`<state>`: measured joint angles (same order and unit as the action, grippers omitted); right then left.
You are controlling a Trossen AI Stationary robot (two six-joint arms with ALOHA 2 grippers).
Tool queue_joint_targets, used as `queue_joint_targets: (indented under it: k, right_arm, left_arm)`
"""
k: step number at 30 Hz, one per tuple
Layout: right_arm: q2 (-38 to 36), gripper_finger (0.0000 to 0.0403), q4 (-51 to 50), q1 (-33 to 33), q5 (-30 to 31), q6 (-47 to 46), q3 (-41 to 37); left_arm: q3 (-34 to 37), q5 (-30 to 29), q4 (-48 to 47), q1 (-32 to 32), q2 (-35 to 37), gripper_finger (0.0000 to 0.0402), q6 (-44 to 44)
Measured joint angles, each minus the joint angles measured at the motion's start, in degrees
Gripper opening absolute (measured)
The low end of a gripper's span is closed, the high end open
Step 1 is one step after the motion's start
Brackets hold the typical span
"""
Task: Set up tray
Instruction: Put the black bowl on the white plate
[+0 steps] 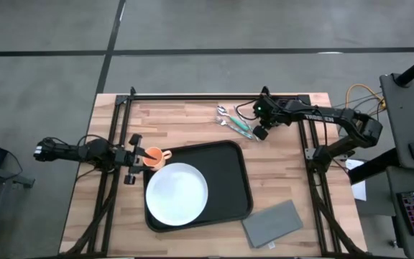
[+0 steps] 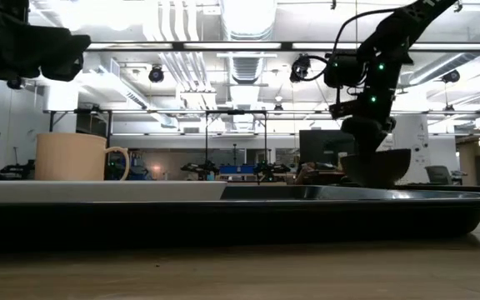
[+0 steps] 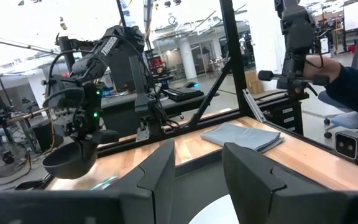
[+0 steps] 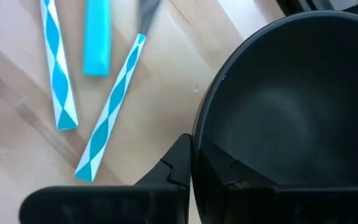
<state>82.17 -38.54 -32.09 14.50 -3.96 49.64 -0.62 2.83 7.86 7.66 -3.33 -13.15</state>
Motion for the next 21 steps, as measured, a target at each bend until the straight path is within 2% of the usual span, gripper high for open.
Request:
queue_joint_targets:
  k: [7,21]
  right_arm:
    - [-0.04,0.0009,-0.14,5.6,0.72,2.36,2.92]
    - [0.4,0.0009,1.38,23.53,0.68,7.4,10.84]
  left_arm:
    - [0.0,0.0,0.04,0.0,-0.42,0.0116,0.0]
    - [0.0,0.0,0.06,0.01,-0.91,0.0116,0.0]
